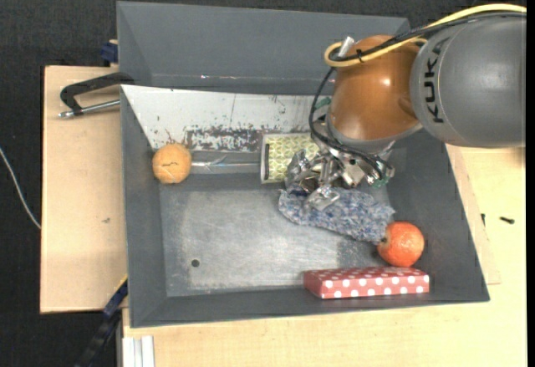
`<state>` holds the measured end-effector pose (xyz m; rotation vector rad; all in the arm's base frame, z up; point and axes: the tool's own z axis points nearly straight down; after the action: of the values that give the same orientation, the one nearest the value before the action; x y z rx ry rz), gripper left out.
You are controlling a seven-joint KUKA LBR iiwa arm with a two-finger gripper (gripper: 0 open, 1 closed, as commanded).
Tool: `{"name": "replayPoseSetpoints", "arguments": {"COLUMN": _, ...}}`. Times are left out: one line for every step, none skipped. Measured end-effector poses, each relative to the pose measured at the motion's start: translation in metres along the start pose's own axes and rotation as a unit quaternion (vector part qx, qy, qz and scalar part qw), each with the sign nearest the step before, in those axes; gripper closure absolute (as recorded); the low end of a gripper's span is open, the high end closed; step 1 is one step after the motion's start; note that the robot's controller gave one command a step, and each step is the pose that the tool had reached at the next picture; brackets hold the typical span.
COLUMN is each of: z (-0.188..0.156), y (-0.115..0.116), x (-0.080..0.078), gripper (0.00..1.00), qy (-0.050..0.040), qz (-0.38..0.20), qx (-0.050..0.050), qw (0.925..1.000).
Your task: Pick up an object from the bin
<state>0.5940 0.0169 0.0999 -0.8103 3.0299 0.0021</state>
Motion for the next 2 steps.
{"name": "replayPoseSetpoints", "arguments": {"z": -0.025, "y": 0.000, "x": 0.001, "gripper": 1.00, "qy": 0.0005, "qz": 0.003, "qx": 0.000, "qw": 1.0000}}
{"name": "replayPoseSetpoints", "arguments": {"z": -0.087, "y": 0.002, "x": 0.002, "gripper": 1.00, "qy": 0.0017, "qz": -0.010, "qx": -0.001, "qw": 0.9999}}
